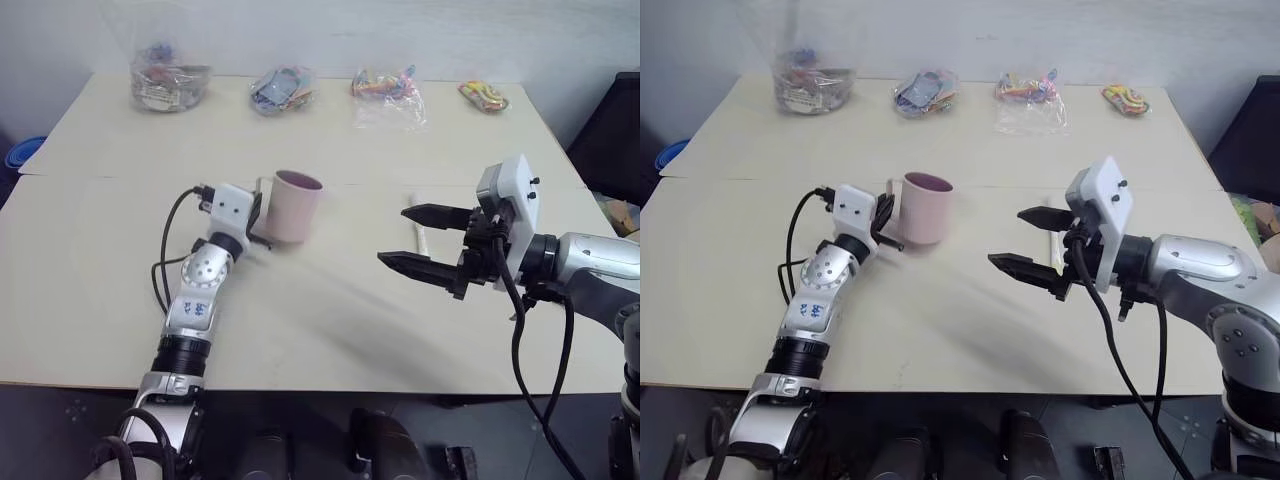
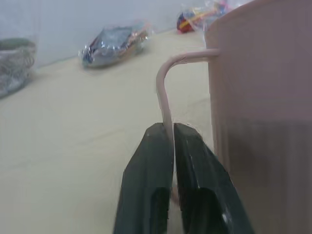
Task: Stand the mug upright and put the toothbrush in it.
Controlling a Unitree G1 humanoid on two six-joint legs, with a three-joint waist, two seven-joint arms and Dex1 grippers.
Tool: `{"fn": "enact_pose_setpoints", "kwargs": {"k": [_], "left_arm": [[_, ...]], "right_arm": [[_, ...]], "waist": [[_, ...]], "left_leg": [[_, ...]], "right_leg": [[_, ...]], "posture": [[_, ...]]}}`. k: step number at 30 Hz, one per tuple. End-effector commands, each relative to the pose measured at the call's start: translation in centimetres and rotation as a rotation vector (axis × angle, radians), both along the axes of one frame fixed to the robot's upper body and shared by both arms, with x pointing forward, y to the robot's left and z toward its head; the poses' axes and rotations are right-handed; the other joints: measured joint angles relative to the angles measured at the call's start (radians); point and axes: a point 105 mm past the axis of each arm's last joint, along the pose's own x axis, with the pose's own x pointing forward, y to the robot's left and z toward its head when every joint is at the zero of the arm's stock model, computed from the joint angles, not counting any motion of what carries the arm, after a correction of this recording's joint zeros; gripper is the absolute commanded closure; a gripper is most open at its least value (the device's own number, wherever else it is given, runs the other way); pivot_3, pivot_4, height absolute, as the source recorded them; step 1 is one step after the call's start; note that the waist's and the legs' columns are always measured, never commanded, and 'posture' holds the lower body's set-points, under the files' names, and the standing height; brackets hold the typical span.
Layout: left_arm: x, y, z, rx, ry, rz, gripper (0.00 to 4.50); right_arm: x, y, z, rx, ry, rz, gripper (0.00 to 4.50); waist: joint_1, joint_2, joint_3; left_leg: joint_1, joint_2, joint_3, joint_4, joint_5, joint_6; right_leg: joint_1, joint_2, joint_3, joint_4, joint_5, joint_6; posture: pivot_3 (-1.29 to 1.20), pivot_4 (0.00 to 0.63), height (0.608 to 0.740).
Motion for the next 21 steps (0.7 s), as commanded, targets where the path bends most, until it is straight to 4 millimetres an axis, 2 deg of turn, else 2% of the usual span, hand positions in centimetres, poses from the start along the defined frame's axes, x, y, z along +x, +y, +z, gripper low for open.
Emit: {"fn": "enact_pose_setpoints", "kwargs": {"k": [1, 7, 11, 13, 16, 18, 21], "left_arm": [[-1.1, 1.5, 0.1, -0.005, -0.021, 0.02, 3.11], [-3.3, 2.9, 0.3, -0.002, 0.026, -0.005, 1.24], [-5.8, 3.9, 2.5, 0.045, 0.102, -0.093, 0.04], [-7.2, 3.9, 4.2, 0.019, 0.219, -0.229, 0.04], [-10.9, 2.5, 7.7, 0.018, 0.378, -0.559, 0.04], [-12.9, 2.0, 9.6, 0.035, 0.467, -0.708, 0.04], [-15.6, 1.2, 12.4, 0.101, 0.514, -0.916, 0.04]], "right_arm": [[-0.2, -0.6, 1.1, 0.006, -0.054, -0.022, 0.0], [0.2, -1.0, 0.5, 0.004, -0.034, -0.041, 0.0], [1.7, -1.9, -0.7, -0.016, -0.004, -0.14, 0.0], [3.7, -2.9, -1.9, -0.043, 0.035, -0.256, 0.0], [6.7, -4.4, -3.7, -0.081, 0.088, -0.406, 0.0], [8.4, -4.7, -4.4, -0.095, 0.101, -0.456, 0.0], [12.0, -4.8, -5.7, -0.088, 0.166, -0.553, 0.0]], "waist": [[0.0, 0.0, 0.0], [0.001, 0.0, 0.0], [-0.003, 0.0, 0.0], [-0.002, 0.0, 0.0], [-0.008, 0.0, 0.0], [-0.009, 0.0, 0.0], [-0.019, 0.004, 0.001]], "left_leg": [[0.0, 0.0, -0.001, 0.0, 0.0, 0.0], [0.0, 0.004, -0.003, 0.0, 0.0, 0.0], [0.0, 0.006, -0.004, 0.0, 0.0, 0.001], [0.0, 0.005, -0.005, 0.0, 0.0, 0.001], [0.001, 0.006, -0.005, 0.001, 0.0, 0.001], [0.001, 0.006, -0.005, 0.001, 0.0, 0.0], [0.002, 0.002, -0.003, -0.002, 0.0, 0.0]], "right_leg": [[0.0, 0.0, 0.0, 0.0, 0.0, 0.0], [0.0, 0.0, 0.0, 0.0, 0.0, 0.0], [0.0, 0.0, 0.0, -0.001, 0.0, 0.0], [0.0, 0.0, 0.001, 0.0, 0.0, 0.0], [0.0, 0.001, 0.002, 0.0, 0.0, 0.0], [0.0, 0.002, 0.002, 0.001, -0.001, -0.001], [0.0, 0.003, 0.003, -0.001, -0.001, -0.001]], "posture": [[0.0, 0.15, 0.74], [0.0, 0.15, 0.74], [0.0, 0.15, 0.74], [0.0, 0.15, 0.74], [0.0, 0.15, 0.74], [0.0, 0.15, 0.74], [0.0, 0.15, 0.74]]}}
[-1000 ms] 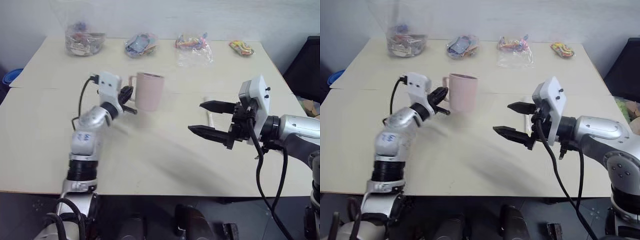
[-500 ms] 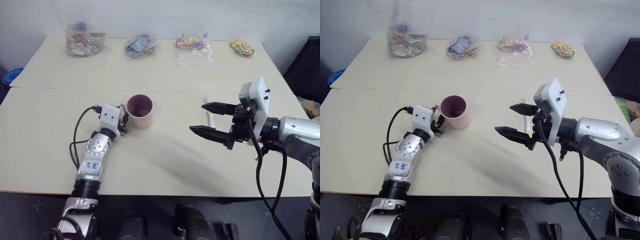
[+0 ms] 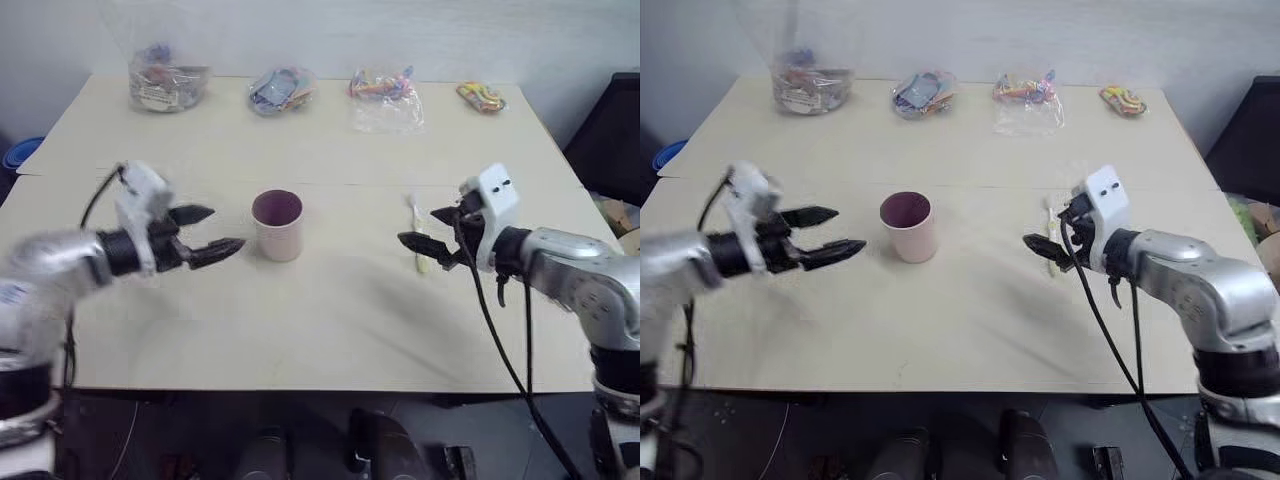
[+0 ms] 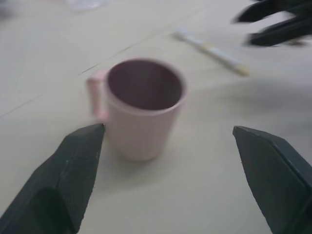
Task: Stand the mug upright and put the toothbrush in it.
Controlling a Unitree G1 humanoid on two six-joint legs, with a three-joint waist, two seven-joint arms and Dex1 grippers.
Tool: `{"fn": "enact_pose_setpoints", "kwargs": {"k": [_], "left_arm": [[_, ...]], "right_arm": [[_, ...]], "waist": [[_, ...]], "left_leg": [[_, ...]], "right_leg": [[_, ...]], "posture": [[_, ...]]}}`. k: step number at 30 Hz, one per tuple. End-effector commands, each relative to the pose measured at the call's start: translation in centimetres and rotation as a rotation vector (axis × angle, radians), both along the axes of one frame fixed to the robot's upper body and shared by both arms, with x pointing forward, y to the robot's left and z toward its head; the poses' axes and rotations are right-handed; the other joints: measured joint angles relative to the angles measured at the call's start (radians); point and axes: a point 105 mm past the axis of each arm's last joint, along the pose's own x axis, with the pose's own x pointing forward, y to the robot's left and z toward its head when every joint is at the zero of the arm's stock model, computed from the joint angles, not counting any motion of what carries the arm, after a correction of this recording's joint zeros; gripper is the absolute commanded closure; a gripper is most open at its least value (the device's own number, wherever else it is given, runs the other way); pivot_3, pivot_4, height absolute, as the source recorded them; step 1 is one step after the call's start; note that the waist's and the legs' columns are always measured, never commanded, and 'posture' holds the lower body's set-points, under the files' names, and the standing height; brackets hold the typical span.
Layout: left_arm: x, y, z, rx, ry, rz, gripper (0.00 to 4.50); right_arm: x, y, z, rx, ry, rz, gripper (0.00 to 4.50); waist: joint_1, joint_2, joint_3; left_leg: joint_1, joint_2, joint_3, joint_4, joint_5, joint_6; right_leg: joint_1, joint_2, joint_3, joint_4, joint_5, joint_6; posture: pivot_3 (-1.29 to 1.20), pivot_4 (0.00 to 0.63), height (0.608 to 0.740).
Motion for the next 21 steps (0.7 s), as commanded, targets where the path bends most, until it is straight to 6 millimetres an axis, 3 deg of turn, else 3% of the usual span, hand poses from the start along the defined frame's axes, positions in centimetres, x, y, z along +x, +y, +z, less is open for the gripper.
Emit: {"fn": "enact_pose_setpoints", "kwargs": {"k": [1, 6, 10, 13, 21], "left_arm": [[-3.2, -1.7, 2.2, -0.002, 0.071, -0.269, 0.04], [-3.2, -2.2, 2.7, 0.08, 0.044, -0.351, 0.04], [-2.8, -2.9, 2.8, 0.102, 0.007, -0.376, 0.04], [-2.6, -3.0, 2.9, 0.105, -0.004, -0.376, 0.0], [-2.3, -2.6, 2.9, 0.097, -0.015, -0.351, 0.0]], "right_arm": [[3.8, -0.4, -0.4, 0.002, 0.008, -0.121, 0.0], [7.7, 0.3, -2.1, 0.001, 0.085, -0.224, 0.0], [8.6, 1.1, -3.5, -0.022, 0.14, -0.215, 0.0], [8.8, 1.2, -4.0, -0.037, 0.147, -0.219, 0.63], [8.1, 1.8, -4.2, -0.039, 0.145, -0.184, 3.4]], "waist": [[-0.013, 0.002, 0.001], [-0.032, 0.004, 0.003], [-0.045, 0.004, 0.003], [-0.048, 0.004, 0.003], [-0.047, 0.004, 0.003]], "left_leg": [[0.0, -0.001, 0.0, -0.001, 0.0, 0.0], [-0.002, 0.0, 0.004, -0.002, 0.001, -0.002], [-0.004, 0.0, 0.002, -0.001, 0.001, -0.002], [-0.004, 0.001, 0.002, -0.001, 0.001, -0.002], [-0.004, 0.002, 0.0, 0.0, 0.001, -0.002]], "right_leg": [[0.0, 0.0, -0.001, -0.001, 0.0, 0.0], [0.0, 0.002, -0.002, -0.001, -0.001, -0.001], [-0.001, 0.002, -0.003, -0.001, -0.001, -0.001], [-0.001, 0.002, -0.003, -0.001, -0.001, -0.001], [-0.001, 0.002, -0.002, 0.0, -0.001, -0.001]], "posture": [[0.0, 0.15, 0.74], [0.0, 0.15, 0.74], [0.0, 0.15, 0.74], [0.0, 0.15, 0.74], [0.0, 0.15, 0.74]]}}
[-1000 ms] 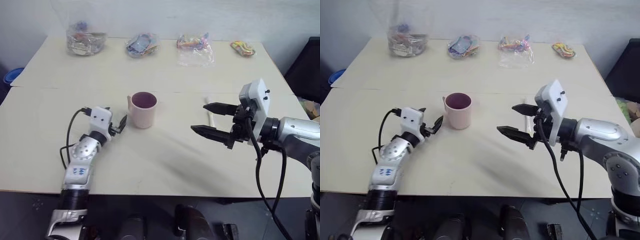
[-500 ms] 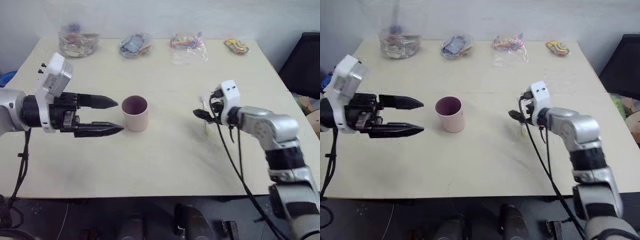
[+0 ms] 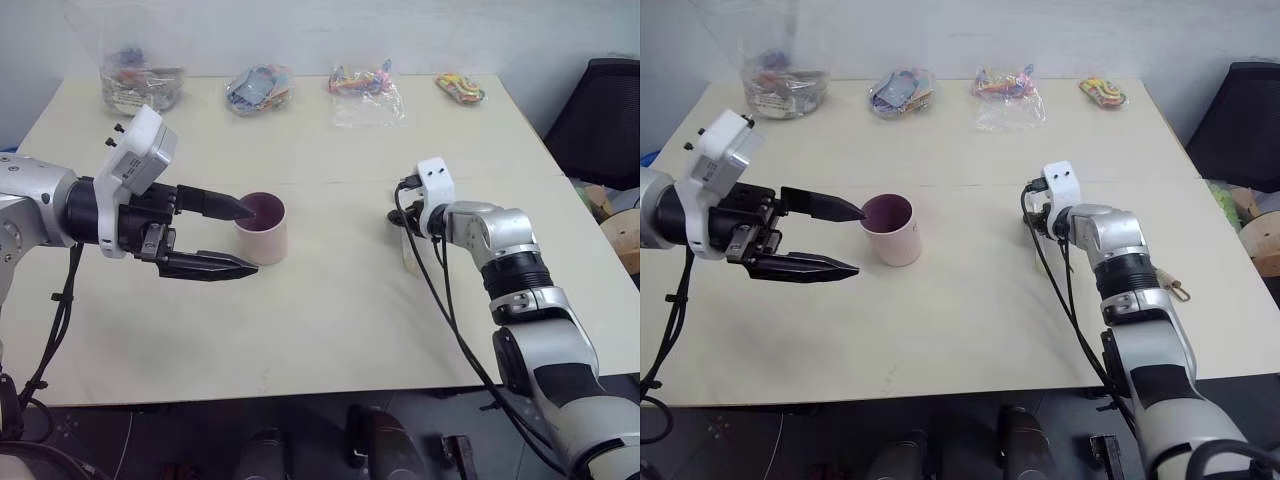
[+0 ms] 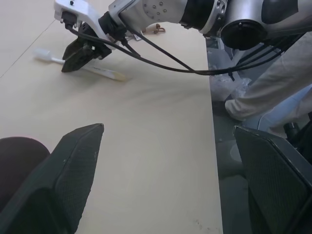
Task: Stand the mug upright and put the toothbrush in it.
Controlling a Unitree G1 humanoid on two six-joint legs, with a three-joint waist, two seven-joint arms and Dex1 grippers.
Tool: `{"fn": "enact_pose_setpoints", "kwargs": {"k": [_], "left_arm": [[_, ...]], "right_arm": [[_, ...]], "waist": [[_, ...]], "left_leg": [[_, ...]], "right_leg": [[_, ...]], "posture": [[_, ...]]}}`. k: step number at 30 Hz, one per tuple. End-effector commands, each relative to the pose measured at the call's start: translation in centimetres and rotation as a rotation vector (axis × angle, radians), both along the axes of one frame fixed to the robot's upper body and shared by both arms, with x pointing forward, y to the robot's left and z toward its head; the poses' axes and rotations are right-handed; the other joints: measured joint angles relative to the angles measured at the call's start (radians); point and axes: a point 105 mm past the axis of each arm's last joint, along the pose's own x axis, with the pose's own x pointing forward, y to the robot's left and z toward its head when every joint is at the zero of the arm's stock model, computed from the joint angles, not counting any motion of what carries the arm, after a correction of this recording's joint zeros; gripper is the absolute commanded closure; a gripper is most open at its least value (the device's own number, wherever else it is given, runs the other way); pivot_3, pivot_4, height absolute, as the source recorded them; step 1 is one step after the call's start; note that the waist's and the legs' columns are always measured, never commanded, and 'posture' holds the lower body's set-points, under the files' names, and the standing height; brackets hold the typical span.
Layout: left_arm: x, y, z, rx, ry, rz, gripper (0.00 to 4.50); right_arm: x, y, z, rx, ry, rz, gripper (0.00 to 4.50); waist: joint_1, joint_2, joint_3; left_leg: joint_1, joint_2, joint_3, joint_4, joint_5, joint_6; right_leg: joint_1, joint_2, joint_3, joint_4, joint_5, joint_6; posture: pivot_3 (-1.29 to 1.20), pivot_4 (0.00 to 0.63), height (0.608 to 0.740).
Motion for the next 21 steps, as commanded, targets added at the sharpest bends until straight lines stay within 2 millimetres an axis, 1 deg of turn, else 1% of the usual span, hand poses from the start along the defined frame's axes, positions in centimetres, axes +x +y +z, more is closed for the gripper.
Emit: {"fn": "enact_pose_setpoints", "kwargs": {"k": [1, 2, 3, 5, 8, 10, 11, 13, 14, 16, 17, 18, 19, 21], "left_arm": [[0.3, 0.5, 0.8, -0.015, -0.045, 0.022, 0.0], [0.4, 0.5, 0.8, -0.014, -0.049, 0.025, 0.0], [0.5, 0.5, 0.7, -0.014, -0.053, 0.026, 0.0], [0.6, 0.5, 0.7, -0.016, -0.056, 0.029, 0.0], [1.0, 0.8, 0.8, -0.026, -0.064, 0.05, 0.0], [1.1, 1.7, 1.1, -0.056, -0.055, 0.092, 0.0], [1.1, 2.3, 1.3, -0.076, -0.049, 0.123, 0.0], [1.0, 3.7, 1.5, -0.105, -0.034, 0.182, 0.0], [0.8, 4.2, 1.5, -0.112, -0.03, 0.201, 0.0], [0.4, 5.7, 1.0, -0.095, -0.027, 0.266, 0.0], [0.3, 6.2, 0.7, -0.087, -0.027, 0.291, 0.0], [0.2, 7.3, 0.5, -0.084, -0.03, 0.345, 0.0], [0.1, 8.2, 0.4, -0.089, -0.034, 0.393, 0.0], [-0.2, 9.5, 0.5, -0.103, -0.046, 0.457, 0.0]], "right_arm": [[-0.6, 0.7, -0.6, 0.008, 0.023, 0.029, 3.79], [-0.7, 0.7, -0.6, 0.007, 0.024, 0.029, 4.08], [-0.8, 0.7, -0.6, 0.007, 0.026, 0.027, 4.14], [-0.8, 0.6, -0.4, 0.007, 0.025, 0.015, 4.14], [-0.4, 1.1, 1.1, 0.046, -0.037, 0.011, 4.14], [-0.3, 3.8, 4.8, 0.157, -0.164, 0.092, 4.14], [-0.6, 5.6, 6.9, 0.236, -0.223, 0.152, 4.14], [-2.1, 9.4, 10.3, 0.379, -0.29, 0.289, 4.14], [-2.7, 10.6, 11.3, 0.425, -0.303, 0.335, 4.14], [-4.2, 13.9, 13.4, 0.508, -0.344, 0.436, 4.14], [-4.8, 14.9, 14.0, 0.531, -0.359, 0.465, 4.14], [-5.4, 16.5, 15.0, 0.571, -0.382, 0.504, 4.14], [-6.0, 17.9, 15.7, 0.609, -0.398, 0.533, 4.14], [-6.7, 20.2, 16.5, 0.663, -0.407, 0.572, 4.14]], "waist": [[0.001, 0.0, 0.0], [0.001, 0.0, 0.0], [0.001, 0.0, 0.0], [0.001, 0.0, 0.0], [0.001, 0.0, 0.0], [0.001, 0.0, 0.0], [-0.003, 0.001, 0.0], [-0.019, 0.003, 0.002], [-0.027, 0.004, 0.002], [-0.037, 0.004, 0.002], [-0.045, 0.004, 0.002], [-0.049, 0.004, 0.002], [-0.051, 0.004, 0.002], [-0.054, 0.004, 0.002]], "left_leg": [[0.0, 0.0, 0.0, 0.0, 0.0, 0.0], [0.0, 0.0, 0.0, 0.0, 0.0, 0.0], [0.0, 0.0, 0.0, 0.0, 0.0, 0.0], [0.0, 0.0, 0.0, 0.0, 0.0, 0.0], [0.0, 0.0, 0.0, 0.0, 0.0, 0.0], [0.0, 0.0, 0.0, 0.0, 0.0, 0.0], [0.0, 0.0, 0.0, 0.0, 0.0, 0.0], [0.0, 0.0, -0.001, -0.001, 0.0, 0.0], [-0.001, 0.001, -0.002, -0.001, 0.0, 0.0], [-0.002, 0.0, -0.001, -0.002, 0.0, 0.0], [-0.004, 0.001, -0.002, -0.002, 0.0, -0.001], [-0.005, 0.001, -0.003, -0.003, 0.0, -0.001], [-0.005, 0.0, -0.003, -0.003, 0.0, -0.001], [-0.007, 0.0, -0.003, -0.002, 0.0, -0.001]], "right_leg": [[0.0, 0.0, 0.0, 0.0, 0.0, 0.0], [0.0, 0.0, 0.0, 0.0, 0.0, 0.0], [0.0, 0.0, 0.0, 0.0, 0.0, 0.0], [0.0, 0.0, 0.0, 0.0, 0.0, 0.0], [0.0, 0.0, 0.0, 0.0, 0.0, 0.0], [0.0, 0.0, 0.0, 0.0, 0.0, 0.0], [0.0, 0.0, 0.0, 0.0, 0.0, 0.0], [-0.003, 0.001, 0.002, 0.002, 0.0, 0.0], [-0.005, 0.001, 0.002, 0.002, 0.0, 0.0], [-0.01, 0.001, 0.002, 0.005, -0.001, -0.002], [-0.011, 0.001, 0.001, 0.006, -0.001, -0.003], [-0.012, 0.001, 0.001, 0.006, -0.002, -0.003], [-0.013, 0.001, 0.001, 0.006, -0.002, -0.003], [-0.015, 0.001, 0.0, 0.006, -0.002, -0.003]], "posture": [[0.0, 0.15, 0.74], [0.0, 0.15, 0.74], [0.0, 0.15, 0.74], [0.0, 0.15, 0.74], [0.0, 0.15, 0.74], [0.0, 0.15, 0.74], [0.0, 0.15, 0.74], [0.0, 0.15, 0.74], [0.0, 0.15, 0.74], [0.0, 0.15, 0.74], [0.0, 0.15, 0.74], [0.0, 0.15, 0.74], [0.0, 0.15, 0.74], [0.0, 0.15, 0.74]]}}
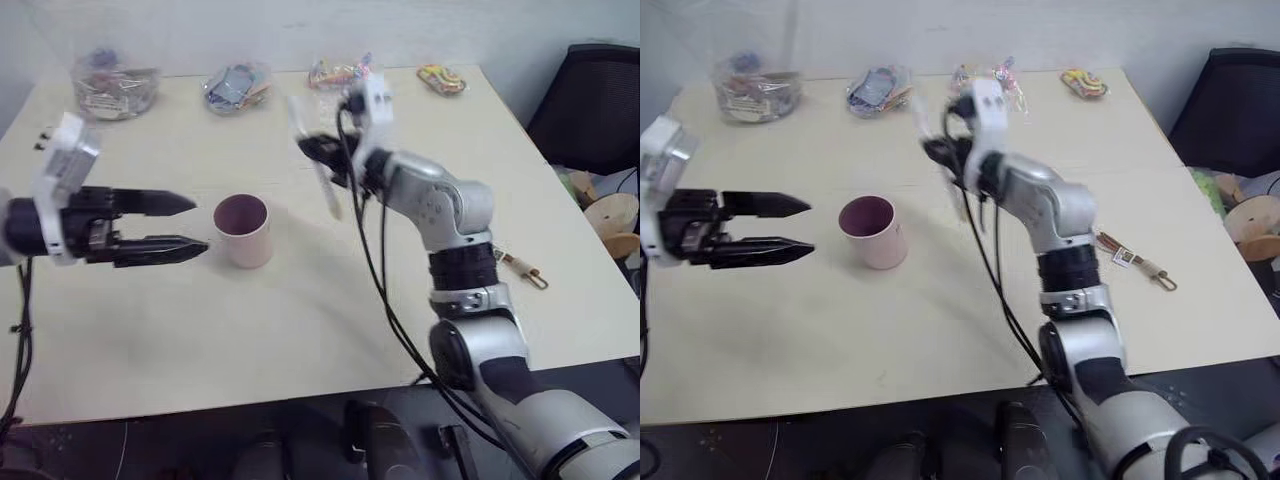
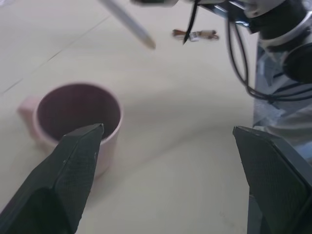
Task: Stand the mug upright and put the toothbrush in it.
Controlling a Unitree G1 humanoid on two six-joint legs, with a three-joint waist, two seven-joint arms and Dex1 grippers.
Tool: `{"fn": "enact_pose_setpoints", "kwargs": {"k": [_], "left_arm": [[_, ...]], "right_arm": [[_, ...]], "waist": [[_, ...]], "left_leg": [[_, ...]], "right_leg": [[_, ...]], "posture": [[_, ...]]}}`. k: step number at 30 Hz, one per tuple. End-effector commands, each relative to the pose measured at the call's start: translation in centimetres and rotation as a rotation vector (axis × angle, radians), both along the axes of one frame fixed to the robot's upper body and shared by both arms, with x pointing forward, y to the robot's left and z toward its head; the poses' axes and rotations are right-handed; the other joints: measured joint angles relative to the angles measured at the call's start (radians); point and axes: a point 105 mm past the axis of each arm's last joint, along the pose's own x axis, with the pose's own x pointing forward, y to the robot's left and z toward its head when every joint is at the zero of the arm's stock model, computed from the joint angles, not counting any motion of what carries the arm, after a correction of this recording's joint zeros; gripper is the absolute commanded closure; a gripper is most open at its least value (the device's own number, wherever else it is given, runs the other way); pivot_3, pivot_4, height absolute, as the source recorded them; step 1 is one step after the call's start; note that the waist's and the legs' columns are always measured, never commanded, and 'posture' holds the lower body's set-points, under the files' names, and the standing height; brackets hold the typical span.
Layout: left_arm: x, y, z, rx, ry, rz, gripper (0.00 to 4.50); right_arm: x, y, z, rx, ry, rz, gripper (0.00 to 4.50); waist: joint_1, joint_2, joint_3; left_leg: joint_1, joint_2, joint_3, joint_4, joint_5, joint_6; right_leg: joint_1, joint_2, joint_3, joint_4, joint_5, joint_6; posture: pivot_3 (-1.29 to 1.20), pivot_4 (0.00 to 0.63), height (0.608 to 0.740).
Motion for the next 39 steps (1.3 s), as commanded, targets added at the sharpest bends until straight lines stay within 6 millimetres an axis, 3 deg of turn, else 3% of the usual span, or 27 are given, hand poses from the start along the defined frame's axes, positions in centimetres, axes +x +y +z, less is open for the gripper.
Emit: {"fn": "enact_pose_setpoints", "kwargs": {"k": [1, 5, 8, 21, 22, 24, 30, 34, 39], "left_arm": [[-0.9, 1.9, 2.0, 0.008, -0.103, 0.101, 0.0], [-1.5, 1.9, 2.1, 0.002, -0.133, 0.132, 0.0], [-1.7, 1.6, 2.2, -0.011, -0.152, 0.145, 0.0], [-1.4, 0.8, 2.0, -0.038, -0.181, 0.162, 0.0], [-1.2, 0.8, 2.1, -0.042, -0.19, 0.166, 0.0], [-0.9, 0.8, 2.2, -0.052, -0.204, 0.176, 0.0], [-0.4, 0.8, 2.0, -0.06, -0.214, 0.181, 0.0], [-0.6, 1.4, 1.9, -0.05, -0.217, 0.18, 0.0], [-1.8, 2.9, 1.4, 0.01, -0.157, 0.17, 0.0]], "right_arm": [[-1.3, 2.9, 1.9, 0.097, -0.041, 0.063, 4.14], [-2.0, 6.7, 0.7, 0.075, -0.051, 0.111, 4.14], [-2.1, 8.3, 0.4, 0.077, -0.086, 0.107, 4.14], [-2.2, 9.6, -0.7, 0.146, -0.148, 0.116, 4.14], [-2.2, 9.6, -0.8, 0.154, -0.145, 0.114, 3.42], [-2.0, 9.1, -0.8, 0.16, -0.147, 0.105, 2.89], [-1.9, 5.6, 0.0, 0.16, -0.174, 0.092, 0.84], [-4.7, 1.0, 1.2, 0.045, -0.284, 0.254, 0.84], [-8.1, -7.7, -0.6, -0.293, -0.28, 0.496, 0.84]], "waist": [[-0.002, 0.0, 0.0], [0.004, 0.0, 0.0], [0.004, 0.0, 0.0], [-0.033, -0.001, 0.0], [-0.034, -0.001, 0.0], [-0.035, -0.001, 0.0], [-0.031, -0.001, 0.0], [-0.015, -0.001, 0.0], [0.014, -0.001, 0.0]], "left_leg": [[-0.001, 0.0, 0.001, 0.001, 0.0, 0.0], [-0.003, -0.002, 0.002, 0.002, 0.0, 0.0], [-0.002, -0.003, 0.001, 0.002, 0.0, 0.0], [-0.002, -0.001, 0.0, 0.001, 0.001, -0.001], [-0.002, -0.001, 0.0, 0.001, 0.0, -0.001], [-0.002, -0.001, -0.001, 0.001, 0.001, -0.001], [-0.002, -0.001, -0.002, 0.002, 0.0, -0.001], [-0.002, -0.001, -0.004, 0.002, 0.0, -0.001], [-0.003, -0.002, -0.003, 0.003, 0.0, 0.001]], "right_leg": [[-0.001, 0.0, 0.0, 0.0, 0.0, 0.0], [0.0, -0.001, -0.002, 0.001, 0.0, 0.0], [0.001, -0.002, -0.001, 0.001, 0.0, 0.0], [0.0, 0.0, -0.001, 0.002, 0.0, 0.0], [0.0, 0.0, -0.001, 0.002, 0.0, 0.0], [0.0, -0.001, 0.0, 0.002, 0.0, 0.0], [0.0, -0.001, 0.0, 0.004, 0.0, 0.0], [-0.001, -0.002, 0.001, 0.003, 0.0, 0.0], [0.0, -0.003, 0.001, 0.001, 0.0, 0.0]], "posture": [[0.0, 0.15, 0.74], [0.0, 0.15, 0.74], [0.0, 0.15, 0.74], [0.0, 0.15, 0.74], [0.0, 0.15, 0.74], [0.0, 0.15, 0.74], [0.0, 0.15, 0.74], [0.0, 0.15, 0.74], [0.0, 0.15, 0.74]]}}
